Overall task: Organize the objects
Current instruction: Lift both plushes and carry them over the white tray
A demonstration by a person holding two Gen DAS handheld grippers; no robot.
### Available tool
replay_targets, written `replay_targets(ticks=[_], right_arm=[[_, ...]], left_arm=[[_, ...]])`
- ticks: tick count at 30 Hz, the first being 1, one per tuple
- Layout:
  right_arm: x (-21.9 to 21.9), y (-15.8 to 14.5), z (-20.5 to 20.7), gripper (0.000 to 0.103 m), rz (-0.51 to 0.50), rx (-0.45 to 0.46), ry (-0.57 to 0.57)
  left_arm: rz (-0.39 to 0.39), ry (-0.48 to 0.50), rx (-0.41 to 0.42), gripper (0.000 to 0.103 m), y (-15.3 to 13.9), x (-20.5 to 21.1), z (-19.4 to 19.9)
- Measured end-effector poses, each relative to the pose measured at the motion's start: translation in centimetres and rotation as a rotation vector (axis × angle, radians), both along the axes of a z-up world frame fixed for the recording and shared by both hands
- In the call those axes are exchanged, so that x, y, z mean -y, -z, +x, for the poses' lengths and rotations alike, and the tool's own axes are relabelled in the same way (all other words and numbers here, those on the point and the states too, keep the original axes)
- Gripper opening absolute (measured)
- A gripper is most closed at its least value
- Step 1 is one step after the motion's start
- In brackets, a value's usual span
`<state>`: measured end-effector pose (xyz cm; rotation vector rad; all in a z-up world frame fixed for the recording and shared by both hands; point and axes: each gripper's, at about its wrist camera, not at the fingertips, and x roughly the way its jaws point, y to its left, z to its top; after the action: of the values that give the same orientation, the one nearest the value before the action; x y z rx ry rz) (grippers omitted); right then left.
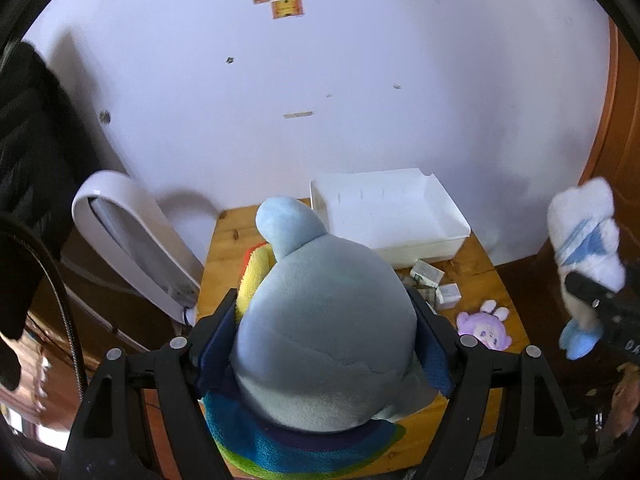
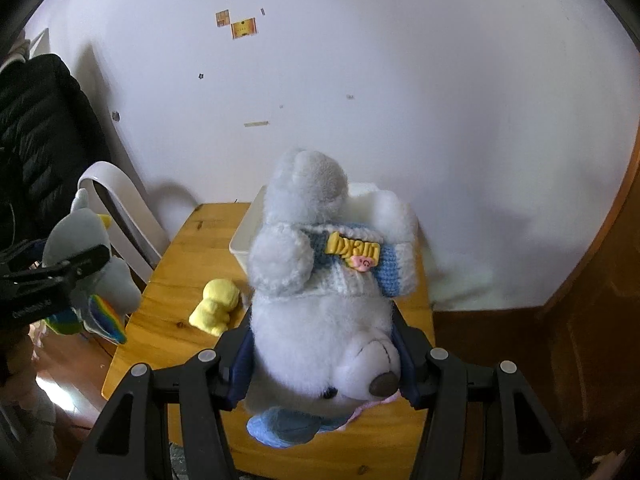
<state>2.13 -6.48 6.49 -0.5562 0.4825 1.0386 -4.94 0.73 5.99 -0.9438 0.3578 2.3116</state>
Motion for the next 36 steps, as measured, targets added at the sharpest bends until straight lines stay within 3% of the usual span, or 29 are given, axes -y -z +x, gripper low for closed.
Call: replay_targets(ticks=[9, 16, 17, 18, 28, 36], right_arm=[[-4.4, -2.8, 1.0, 0.058, -0.019, 0.096, -0.033], [-10.3, -3.3, 2.7, 0.058, -0.055, 0.081, -0.051], [-11.5, -3.5, 2.9, 0.058, -0.053, 0.074, -0.048], [-12.3, -3.6, 3.1, 0.058, -0.049, 0.095, -0.266], [-19.0, -2.0, 5.1, 0.059, -0.078, 0.051, -0.247], [-23.9, 0.7, 6.3, 0.059, -0.109, -0.005, -0.237]], left_arm=[[-0.098, -0.056, -0.075, 0.081, -0.5, -3.7, -4.6], [-0.124, -0.089, -0.128, 0.081, -0.7, -7.7, -8.9], [-0.119, -0.092, -0.121, 0.081, -0.6, -8.4, -9.7], [-0.116, -0.092, -0.114, 0.081, -0.5, -8.9, -10.1], [-0.031, -0.078, -0.045, 0.081, 1.3, -12.8, -16.3], [-0.02, -0.057, -0.062, 0.081, 4.2, -14.8, -19.4]])
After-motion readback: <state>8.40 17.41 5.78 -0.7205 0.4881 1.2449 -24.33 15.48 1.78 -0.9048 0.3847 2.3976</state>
